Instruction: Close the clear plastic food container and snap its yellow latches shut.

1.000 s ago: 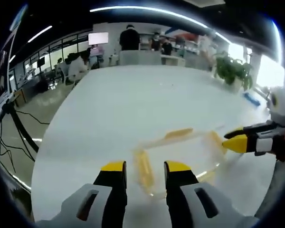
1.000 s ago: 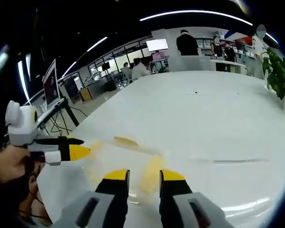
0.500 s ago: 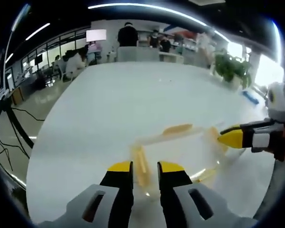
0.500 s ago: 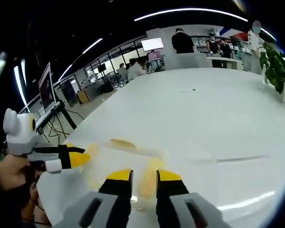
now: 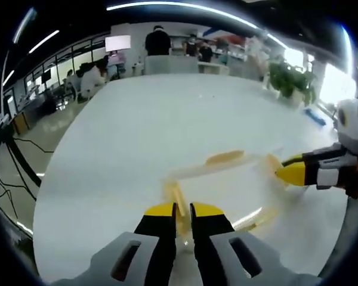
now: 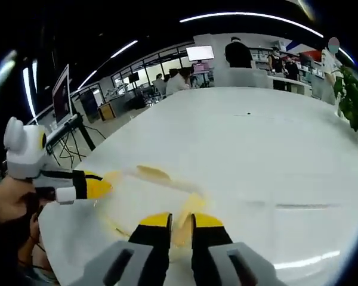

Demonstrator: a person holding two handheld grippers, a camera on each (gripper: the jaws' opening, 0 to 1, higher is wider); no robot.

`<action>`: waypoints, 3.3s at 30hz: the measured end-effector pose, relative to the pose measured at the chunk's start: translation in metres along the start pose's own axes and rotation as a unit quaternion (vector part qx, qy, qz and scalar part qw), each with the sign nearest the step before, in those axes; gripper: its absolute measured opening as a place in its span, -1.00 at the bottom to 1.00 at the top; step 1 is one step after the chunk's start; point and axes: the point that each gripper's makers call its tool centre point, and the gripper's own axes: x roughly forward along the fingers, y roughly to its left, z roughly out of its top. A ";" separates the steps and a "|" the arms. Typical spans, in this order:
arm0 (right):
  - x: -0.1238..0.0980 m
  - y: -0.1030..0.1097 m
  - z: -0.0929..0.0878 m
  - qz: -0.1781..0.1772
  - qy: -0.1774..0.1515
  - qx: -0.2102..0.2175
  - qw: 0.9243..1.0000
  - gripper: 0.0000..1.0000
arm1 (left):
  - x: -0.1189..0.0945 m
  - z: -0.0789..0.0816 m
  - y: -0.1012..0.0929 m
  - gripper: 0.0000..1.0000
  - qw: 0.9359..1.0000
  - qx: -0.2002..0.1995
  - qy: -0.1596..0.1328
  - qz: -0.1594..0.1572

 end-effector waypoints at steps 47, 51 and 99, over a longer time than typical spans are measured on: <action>-0.037 0.003 0.026 0.005 0.000 0.027 1.000 -0.97 | -0.050 0.022 -0.014 -0.92 1.000 0.005 0.001 0.025; -0.041 0.005 0.028 0.005 0.000 0.022 1.000 -0.97 | -0.056 0.024 -0.015 -0.92 1.000 0.001 -0.001 0.029; -0.085 -0.052 0.046 -0.044 -0.025 0.021 0.999 -1.00 | -0.057 0.052 -0.086 -0.87 0.998 0.058 -0.016 -0.013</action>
